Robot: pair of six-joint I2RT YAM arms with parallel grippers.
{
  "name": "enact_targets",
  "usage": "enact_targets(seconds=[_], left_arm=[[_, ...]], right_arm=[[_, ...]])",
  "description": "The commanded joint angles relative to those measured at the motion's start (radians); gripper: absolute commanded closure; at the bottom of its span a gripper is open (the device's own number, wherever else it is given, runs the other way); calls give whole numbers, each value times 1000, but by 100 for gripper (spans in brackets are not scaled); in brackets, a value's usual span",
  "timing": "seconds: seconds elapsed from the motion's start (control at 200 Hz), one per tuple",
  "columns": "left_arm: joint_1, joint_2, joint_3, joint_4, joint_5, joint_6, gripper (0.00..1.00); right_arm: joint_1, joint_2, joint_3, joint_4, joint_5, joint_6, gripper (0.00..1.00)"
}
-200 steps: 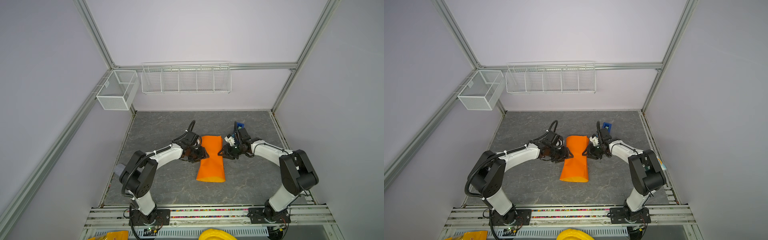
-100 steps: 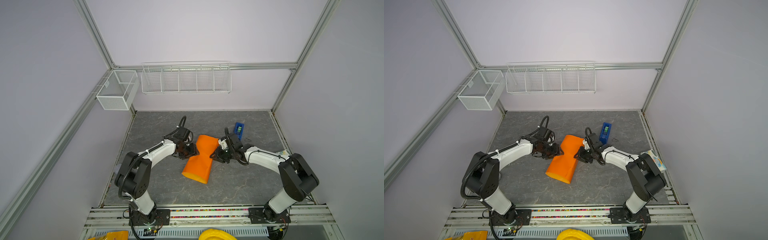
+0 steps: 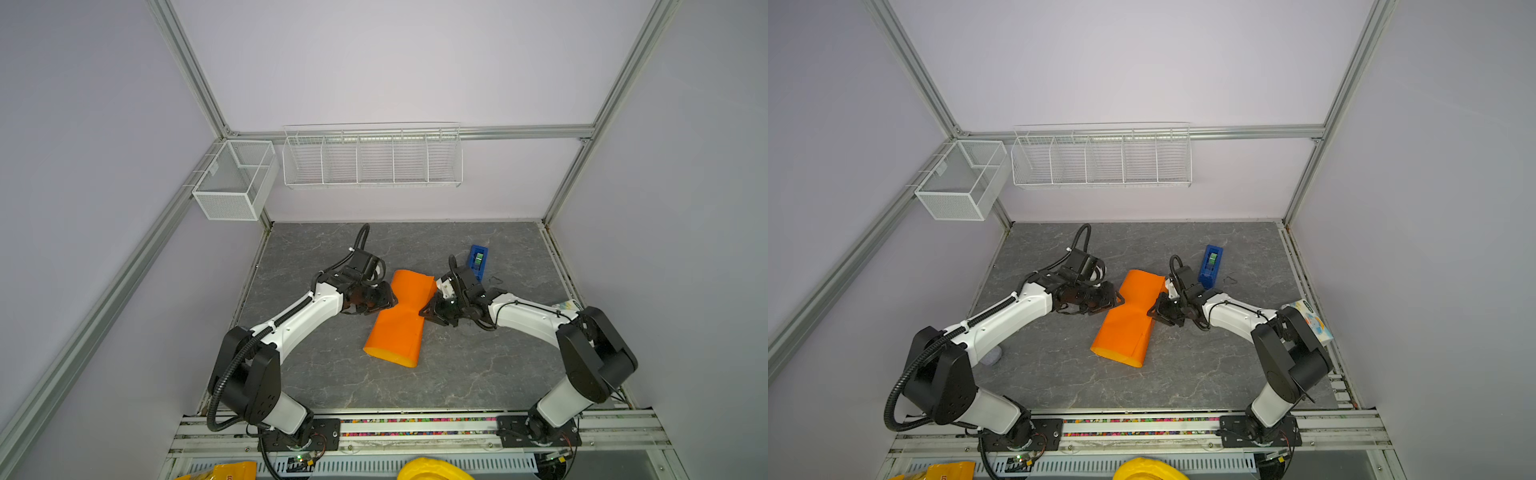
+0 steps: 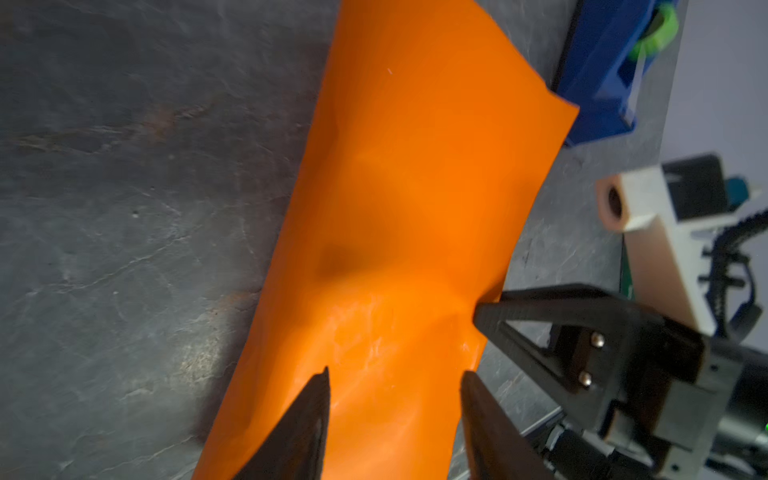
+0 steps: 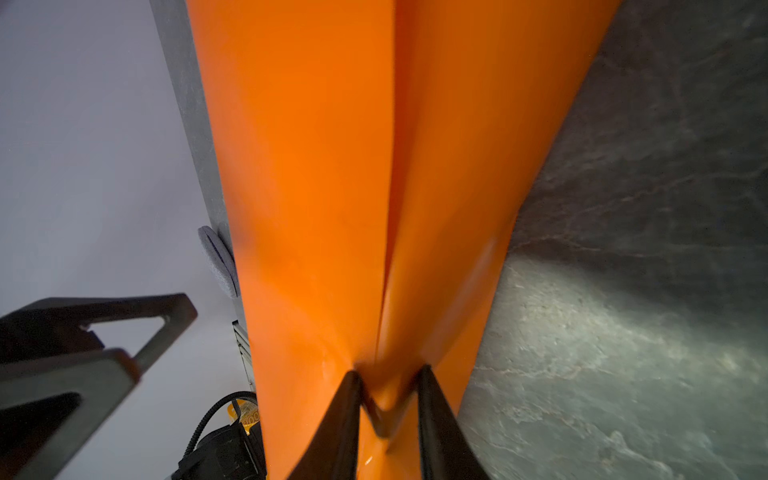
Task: Wrap the gift box in paper
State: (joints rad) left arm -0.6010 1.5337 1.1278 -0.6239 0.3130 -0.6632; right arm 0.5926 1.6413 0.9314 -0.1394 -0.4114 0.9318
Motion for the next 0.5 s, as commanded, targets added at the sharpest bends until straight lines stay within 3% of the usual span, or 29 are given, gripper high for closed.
enact_targets(seconds=[0.0, 0.225, 0.415, 0.495], left_arm=[[-46, 42, -44, 58, 47, -49, 62], [-88, 93, -132, 175, 76, -119, 77], [-91, 105, -155, 213, 106, -133, 80], [-91, 114, -152, 206, 108, -129, 81]], right_arm=[[8, 61, -26, -86, 54, 4, 74], [8, 58, -29, -85, 54, 1, 74], [8, 61, -26, -77, 44, -1, 74], [8, 56, -20, -78, 34, -6, 69]])
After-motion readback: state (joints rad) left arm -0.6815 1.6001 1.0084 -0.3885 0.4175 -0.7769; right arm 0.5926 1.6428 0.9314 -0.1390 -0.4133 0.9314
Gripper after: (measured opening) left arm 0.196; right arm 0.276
